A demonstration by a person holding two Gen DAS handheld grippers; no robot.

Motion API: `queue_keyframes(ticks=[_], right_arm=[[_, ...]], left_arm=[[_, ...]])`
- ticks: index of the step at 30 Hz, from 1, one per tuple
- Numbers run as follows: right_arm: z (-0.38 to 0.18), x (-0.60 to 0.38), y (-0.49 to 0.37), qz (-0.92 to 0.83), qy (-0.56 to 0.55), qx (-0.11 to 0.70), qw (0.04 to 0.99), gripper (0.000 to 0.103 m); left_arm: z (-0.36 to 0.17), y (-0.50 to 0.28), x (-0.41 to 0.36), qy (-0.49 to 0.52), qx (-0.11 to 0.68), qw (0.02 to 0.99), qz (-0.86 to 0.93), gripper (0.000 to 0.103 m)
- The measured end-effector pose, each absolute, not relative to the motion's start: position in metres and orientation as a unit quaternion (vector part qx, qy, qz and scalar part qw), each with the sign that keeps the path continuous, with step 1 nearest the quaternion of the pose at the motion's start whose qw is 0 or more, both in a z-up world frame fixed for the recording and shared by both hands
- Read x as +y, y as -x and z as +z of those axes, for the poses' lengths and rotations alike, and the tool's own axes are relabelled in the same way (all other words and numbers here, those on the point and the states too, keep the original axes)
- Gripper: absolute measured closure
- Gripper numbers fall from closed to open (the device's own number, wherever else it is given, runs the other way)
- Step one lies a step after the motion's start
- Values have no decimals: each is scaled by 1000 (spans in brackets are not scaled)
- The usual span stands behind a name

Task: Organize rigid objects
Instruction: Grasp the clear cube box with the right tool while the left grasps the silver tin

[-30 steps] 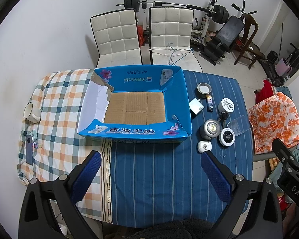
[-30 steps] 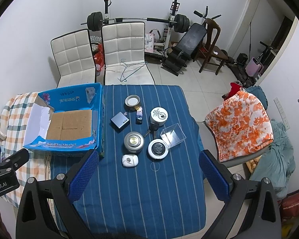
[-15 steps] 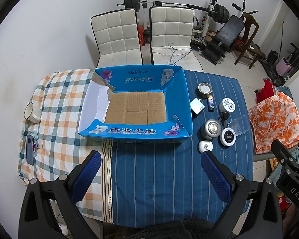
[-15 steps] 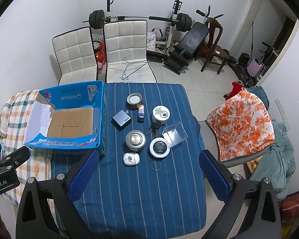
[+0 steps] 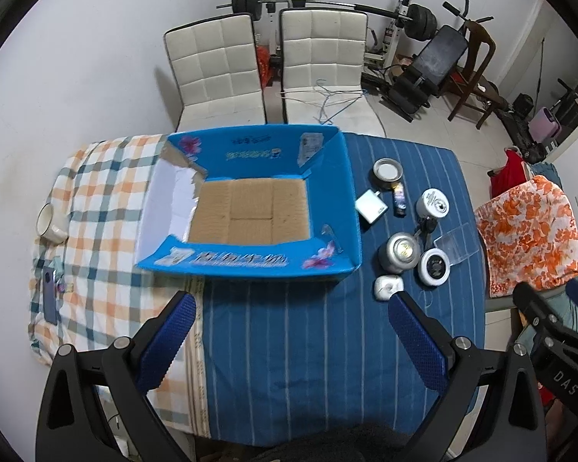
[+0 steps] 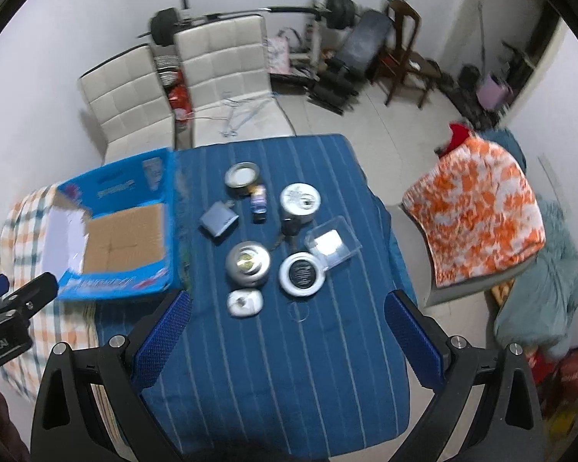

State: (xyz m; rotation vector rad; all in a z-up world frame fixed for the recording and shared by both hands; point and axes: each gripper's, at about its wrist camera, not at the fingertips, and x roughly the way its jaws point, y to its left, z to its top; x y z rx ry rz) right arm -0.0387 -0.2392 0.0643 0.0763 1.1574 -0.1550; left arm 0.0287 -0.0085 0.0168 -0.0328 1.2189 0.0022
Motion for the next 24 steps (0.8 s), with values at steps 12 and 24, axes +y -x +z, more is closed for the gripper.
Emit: queue_keyframes(ticks=[12,24], right_arm=[[-104,-333,-102,-84,10,642,762,1],[-219,-354,-131,-15,-40,722,690,24]], left_arm=[[-76,-167,-115,-33,607,792,-61,0],[-185,-175,-173,-13,701,708,-85,1]])
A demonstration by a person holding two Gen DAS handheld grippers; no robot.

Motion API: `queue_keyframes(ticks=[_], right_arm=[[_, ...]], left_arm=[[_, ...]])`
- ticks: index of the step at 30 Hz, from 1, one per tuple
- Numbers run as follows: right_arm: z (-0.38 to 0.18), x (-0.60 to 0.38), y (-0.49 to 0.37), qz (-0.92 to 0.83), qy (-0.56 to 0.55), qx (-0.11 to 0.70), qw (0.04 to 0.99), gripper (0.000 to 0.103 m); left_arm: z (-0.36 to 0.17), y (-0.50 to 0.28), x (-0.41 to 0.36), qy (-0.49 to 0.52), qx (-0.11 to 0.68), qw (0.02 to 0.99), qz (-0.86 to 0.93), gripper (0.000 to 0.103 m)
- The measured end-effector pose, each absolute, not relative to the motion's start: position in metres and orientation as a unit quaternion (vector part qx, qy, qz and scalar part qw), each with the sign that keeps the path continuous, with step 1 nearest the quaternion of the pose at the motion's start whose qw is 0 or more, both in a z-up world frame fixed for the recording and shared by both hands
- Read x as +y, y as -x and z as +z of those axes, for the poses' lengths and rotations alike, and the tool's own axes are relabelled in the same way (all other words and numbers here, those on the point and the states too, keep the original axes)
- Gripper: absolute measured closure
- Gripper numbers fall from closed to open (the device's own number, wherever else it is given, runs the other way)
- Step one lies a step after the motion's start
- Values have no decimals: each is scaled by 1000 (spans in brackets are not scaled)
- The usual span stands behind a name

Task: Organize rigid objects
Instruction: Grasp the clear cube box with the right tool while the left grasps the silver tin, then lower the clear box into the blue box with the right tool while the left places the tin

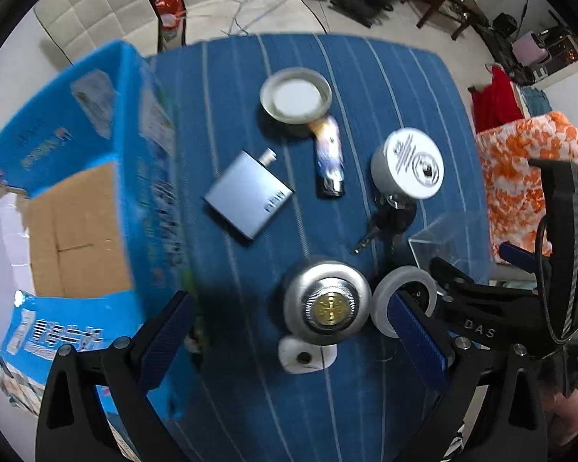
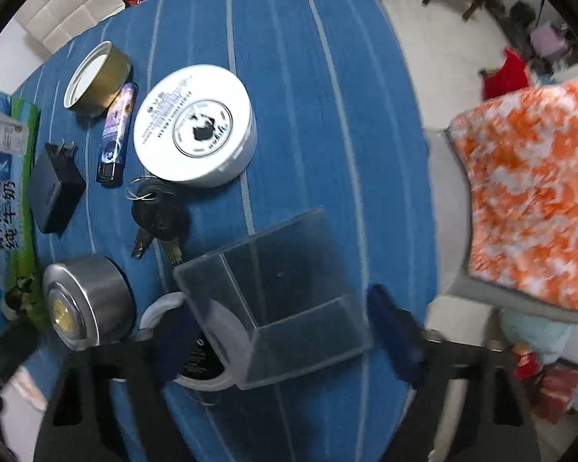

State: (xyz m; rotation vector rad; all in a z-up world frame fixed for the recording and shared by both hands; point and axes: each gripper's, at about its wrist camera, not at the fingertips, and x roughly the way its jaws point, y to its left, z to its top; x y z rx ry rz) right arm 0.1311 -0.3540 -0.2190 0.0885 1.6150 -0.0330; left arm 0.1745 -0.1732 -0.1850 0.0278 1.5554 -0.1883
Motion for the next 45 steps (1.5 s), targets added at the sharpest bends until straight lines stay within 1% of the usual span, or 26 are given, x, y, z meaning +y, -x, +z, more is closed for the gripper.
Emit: queue_keyframes(ticks=[3,12,17,19,20,21,26,27,28,31,36,41,45], right_arm=[[-222,-361,-131,-21,-53,722,690,26],[-228,-375,-126,-37,-42,733,678,27],[-237,-372,-124,-45,-40,739,671,27],[-241,-368,-123,-49,-41,742,668,29],[-244,-368,-122,-49,-44,743,666,29],[-247,-368,-122,-51,-46,742,667,29],[-247,-369,-120,-59,-54,729,680,30],[-246,-368,-119,-59,-53,727,682,30],[-245,-368,-118,-60,-52,724,685,30],[-239,-368,-114,-65,-52,715,694,31],[-217,-368,-105,-70,-63,691,717,32],[-178,-364,-92,-63,-79,660,744,32],[-140,-347,-82,-45,-85,635,766,32]], left_arm=[[-198,-171,-182,-14,708,701,-83,1],[-234,-167,-202,-45,733,675,-73,1],[-262,-165,-203,-46,748,659,-62,1],[-270,-164,-202,-54,744,664,-54,1],[-272,-163,-201,-58,742,666,-53,8],[-276,-162,-200,-63,741,667,-50,18],[-287,-150,-204,-57,731,678,-60,28],[-283,-147,-201,-58,729,680,-63,33],[-279,-143,-200,-59,726,683,-66,34],[-267,-127,-190,-58,726,682,-67,34],[-252,-126,-177,-44,714,695,-72,34],[-223,-112,-159,-34,695,713,-87,34],[-183,-97,-138,-17,671,735,-98,34]])
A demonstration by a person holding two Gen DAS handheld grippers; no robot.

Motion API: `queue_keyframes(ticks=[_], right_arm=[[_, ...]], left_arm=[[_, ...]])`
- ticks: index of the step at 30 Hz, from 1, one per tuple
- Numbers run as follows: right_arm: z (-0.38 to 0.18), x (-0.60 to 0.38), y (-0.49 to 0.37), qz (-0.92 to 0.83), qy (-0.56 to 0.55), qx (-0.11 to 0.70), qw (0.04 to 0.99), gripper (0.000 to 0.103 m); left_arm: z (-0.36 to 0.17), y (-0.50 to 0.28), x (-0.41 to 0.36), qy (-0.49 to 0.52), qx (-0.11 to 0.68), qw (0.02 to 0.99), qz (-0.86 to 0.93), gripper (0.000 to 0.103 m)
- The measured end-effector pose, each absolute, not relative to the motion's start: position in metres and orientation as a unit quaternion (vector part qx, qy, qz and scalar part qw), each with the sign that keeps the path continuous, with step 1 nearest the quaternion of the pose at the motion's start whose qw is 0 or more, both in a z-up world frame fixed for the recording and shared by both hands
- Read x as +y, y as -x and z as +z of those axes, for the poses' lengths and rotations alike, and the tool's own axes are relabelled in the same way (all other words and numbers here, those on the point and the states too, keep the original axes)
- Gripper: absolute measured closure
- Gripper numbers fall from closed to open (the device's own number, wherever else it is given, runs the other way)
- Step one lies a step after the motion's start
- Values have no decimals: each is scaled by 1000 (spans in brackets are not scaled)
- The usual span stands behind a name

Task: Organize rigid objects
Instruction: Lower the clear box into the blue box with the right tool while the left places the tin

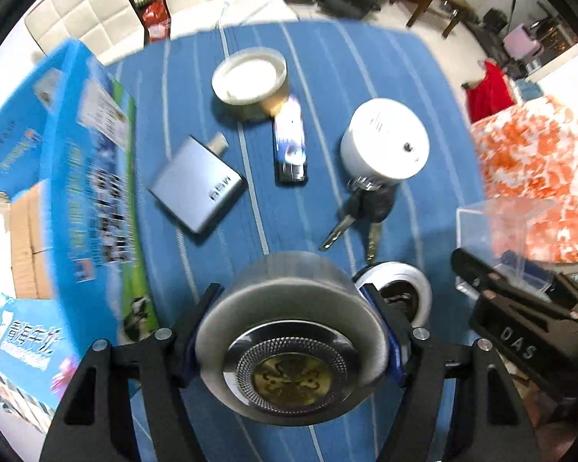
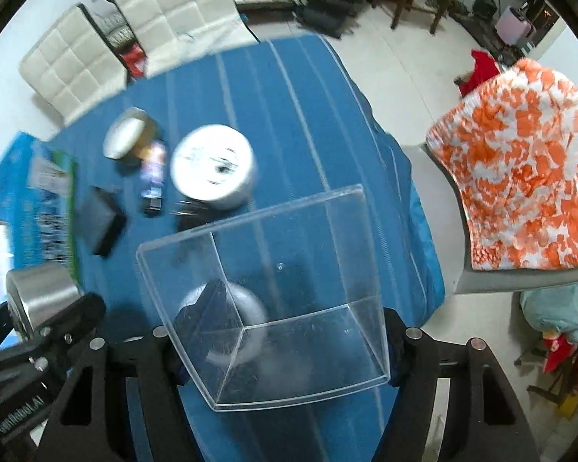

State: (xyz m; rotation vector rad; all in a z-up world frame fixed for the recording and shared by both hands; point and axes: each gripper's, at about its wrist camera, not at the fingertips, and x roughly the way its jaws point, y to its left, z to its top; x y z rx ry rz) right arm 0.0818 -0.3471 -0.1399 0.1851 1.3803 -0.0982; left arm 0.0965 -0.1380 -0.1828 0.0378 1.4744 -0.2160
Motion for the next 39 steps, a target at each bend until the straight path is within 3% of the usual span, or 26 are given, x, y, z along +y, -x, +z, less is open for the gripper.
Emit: queue_keyframes(ticks=[10,18,27,39], right_arm=[[-52,-233,-65,26,-102,587,803,32],[-65,-93,-110,58,-103,595,795,33],[-147,-10,-168,44,-91,643,759,33],[-202,22,-201,14,-77,665,743,33]], left_arm=[[-79,-92,-36,75,625,769,-114,34],[-50,-119,78,93,606,788,-67,34],[-128,-185,157,105,654,748,-38,34],[-217,-236,167,137,721,676,-66,34]])
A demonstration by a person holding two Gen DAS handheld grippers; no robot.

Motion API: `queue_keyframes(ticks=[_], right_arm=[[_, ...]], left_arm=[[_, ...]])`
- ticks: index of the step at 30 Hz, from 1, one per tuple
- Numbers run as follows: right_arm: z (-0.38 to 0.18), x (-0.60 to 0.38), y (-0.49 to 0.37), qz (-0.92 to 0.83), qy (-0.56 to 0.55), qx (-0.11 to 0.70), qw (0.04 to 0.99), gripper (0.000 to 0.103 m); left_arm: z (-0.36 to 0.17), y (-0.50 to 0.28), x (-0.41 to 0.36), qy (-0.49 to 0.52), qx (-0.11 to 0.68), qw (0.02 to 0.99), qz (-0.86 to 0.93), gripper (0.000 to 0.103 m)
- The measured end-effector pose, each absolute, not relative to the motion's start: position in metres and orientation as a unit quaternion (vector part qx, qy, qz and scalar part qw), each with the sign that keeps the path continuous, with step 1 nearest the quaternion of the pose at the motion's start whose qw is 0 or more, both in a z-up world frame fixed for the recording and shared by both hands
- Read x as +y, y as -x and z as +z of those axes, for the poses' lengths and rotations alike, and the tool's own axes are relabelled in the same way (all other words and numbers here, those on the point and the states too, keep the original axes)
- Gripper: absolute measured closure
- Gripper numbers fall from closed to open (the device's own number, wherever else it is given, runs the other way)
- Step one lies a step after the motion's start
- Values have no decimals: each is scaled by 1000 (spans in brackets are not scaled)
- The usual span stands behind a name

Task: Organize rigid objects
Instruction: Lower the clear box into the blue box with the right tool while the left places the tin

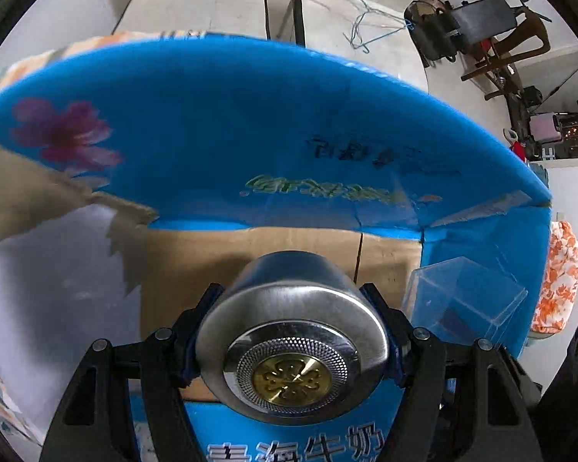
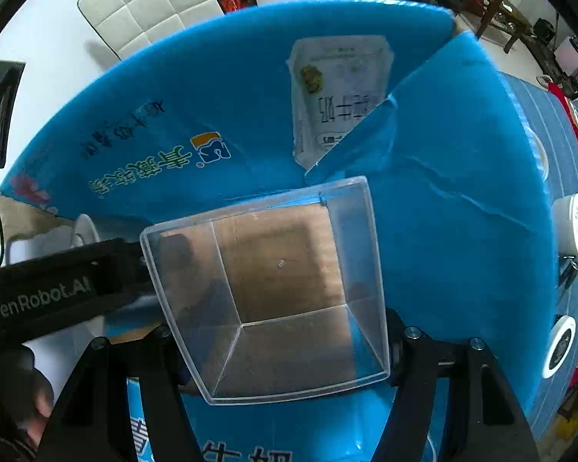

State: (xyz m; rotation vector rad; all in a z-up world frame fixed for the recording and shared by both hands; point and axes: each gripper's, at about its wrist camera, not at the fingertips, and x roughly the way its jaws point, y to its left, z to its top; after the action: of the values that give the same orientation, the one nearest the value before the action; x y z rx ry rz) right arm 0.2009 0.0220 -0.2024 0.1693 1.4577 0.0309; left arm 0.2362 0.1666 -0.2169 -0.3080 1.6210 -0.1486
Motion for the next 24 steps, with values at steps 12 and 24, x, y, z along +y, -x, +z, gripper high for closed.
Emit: queue_keyframes(ticks=[12,24], right_arm=[[-223,38,-221,22,-75,680,729,33],[-209,41,-222,34,-53,676,735,6]], left_arm=[[-225,-242,140,129,730,669,-63,34],[-192,-222,138,103,732,672,-45,8]])
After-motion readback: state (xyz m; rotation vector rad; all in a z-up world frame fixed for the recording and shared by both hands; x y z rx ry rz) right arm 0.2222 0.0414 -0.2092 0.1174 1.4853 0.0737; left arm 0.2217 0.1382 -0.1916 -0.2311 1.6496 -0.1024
